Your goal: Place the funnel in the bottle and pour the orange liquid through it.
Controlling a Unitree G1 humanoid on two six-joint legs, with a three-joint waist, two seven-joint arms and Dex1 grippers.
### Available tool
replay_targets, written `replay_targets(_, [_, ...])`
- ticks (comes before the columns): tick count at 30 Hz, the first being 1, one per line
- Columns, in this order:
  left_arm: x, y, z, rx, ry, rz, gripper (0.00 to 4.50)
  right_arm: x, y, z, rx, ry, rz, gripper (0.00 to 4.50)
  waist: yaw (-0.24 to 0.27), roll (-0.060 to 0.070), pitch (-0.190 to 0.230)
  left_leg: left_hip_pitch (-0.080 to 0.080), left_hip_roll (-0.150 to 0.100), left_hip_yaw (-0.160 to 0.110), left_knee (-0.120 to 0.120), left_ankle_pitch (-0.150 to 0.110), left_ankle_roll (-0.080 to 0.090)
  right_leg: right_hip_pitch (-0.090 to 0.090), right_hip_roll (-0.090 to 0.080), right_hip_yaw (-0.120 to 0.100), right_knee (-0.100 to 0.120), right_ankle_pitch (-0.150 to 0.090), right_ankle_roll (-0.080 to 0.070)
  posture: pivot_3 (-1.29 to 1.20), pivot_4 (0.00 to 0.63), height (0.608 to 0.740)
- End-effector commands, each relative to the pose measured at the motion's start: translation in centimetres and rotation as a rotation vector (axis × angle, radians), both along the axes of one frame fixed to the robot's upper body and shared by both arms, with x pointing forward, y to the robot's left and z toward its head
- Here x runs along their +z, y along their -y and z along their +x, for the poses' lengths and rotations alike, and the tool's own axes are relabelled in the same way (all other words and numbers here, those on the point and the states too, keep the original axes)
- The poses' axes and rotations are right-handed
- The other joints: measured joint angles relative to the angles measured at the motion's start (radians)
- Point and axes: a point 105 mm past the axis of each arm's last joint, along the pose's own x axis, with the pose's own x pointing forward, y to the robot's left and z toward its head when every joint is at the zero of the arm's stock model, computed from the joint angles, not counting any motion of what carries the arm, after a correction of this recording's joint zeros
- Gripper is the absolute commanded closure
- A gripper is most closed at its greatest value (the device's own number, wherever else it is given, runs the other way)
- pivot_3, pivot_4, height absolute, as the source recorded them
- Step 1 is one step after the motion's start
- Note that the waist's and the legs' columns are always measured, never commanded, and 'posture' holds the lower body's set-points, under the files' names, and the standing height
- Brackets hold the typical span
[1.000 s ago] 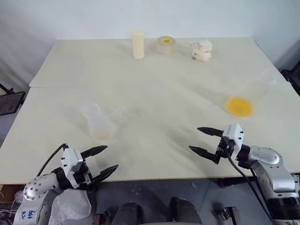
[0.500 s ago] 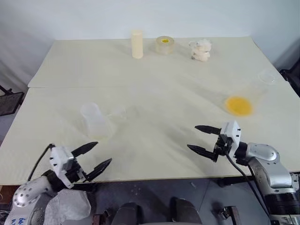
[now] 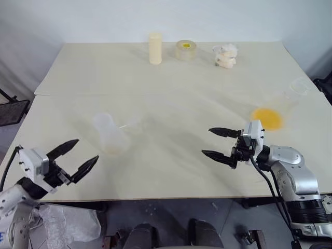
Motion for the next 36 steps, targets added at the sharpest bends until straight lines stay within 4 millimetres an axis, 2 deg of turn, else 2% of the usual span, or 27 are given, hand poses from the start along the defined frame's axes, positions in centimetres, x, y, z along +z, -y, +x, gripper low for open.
replay_targets(1, [0.3,0.6,1.4,-0.047,0.020,0.030,0.00,1.1,-0.7,-0.5,0.042,0.042,0.006,0.03,0.000,0.000,0.000,0.000,0.000,0.000,0.000,0.000,0.000,0.000,0.000,0.000,0.000,0.000,0.000,0.00,0.150,0.740])
replay_targets(13, [2.7,2.3,5.1,-0.150,0.094,0.048,0.00,1.2,-0.9,-0.9,0.018,0.060,0.019,0.03,-0.010,-0.003,0.002,0.000,-0.002,0.001,0.000,0.000,-0.001,-0.001,0.001,-0.001,0.001,0.000,0.000,0.00,0.150,0.740])
replay_targets(19, [3.2,3.2,5.8,-0.187,0.106,0.056,0.00,1.3,-1.0,-0.8,0.004,0.070,0.025,0.03,-0.014,-0.004,0.002,-0.001,-0.003,0.001,0.000,0.000,-0.001,-0.002,0.001,-0.001,0.001,0.000,0.001,0.00,0.150,0.740])
replay_targets(23, [3.3,3.1,5.9,-0.195,0.093,0.052,0.83,1.2,-1.1,-0.7,0.003,0.074,0.024,0.00,-0.014,-0.004,0.002,-0.001,-0.003,0.001,0.000,0.001,-0.001,-0.002,0.001,-0.001,0.002,0.000,0.001,0.00,0.150,0.740])
replay_targets(27, [3.8,2.9,5.8,-0.193,0.096,0.049,2.10,1.3,-1.0,-0.6,-0.003,0.078,0.026,0.00,-0.014,-0.004,0.002,-0.001,-0.002,0.001,0.000,0.001,-0.001,-0.002,0.001,-0.001,0.002,0.000,0.001,0.00,0.150,0.740])
replay_targets(32, [5.2,1.9,5.9,-0.170,0.109,0.031,2.19,1.4,-0.9,-0.4,-0.010,0.083,0.024,0.00,-0.014,-0.004,0.003,-0.001,-0.002,0.001,0.000,0.001,-0.001,-0.002,0.001,-0.001,0.002,0.000,0.001,0.00,0.150,0.740])
replay_targets(36, [7.2,3.2,5.3,-0.286,0.090,0.072,2.19,1.6,-0.4,-0.3,-0.023,0.090,0.019,0.00,-0.013,-0.007,0.004,-0.001,-0.002,0.001,0.000,0.001,-0.001,-0.003,0.001,-0.001,0.002,0.000,0.001,0.00,0.150,0.740])
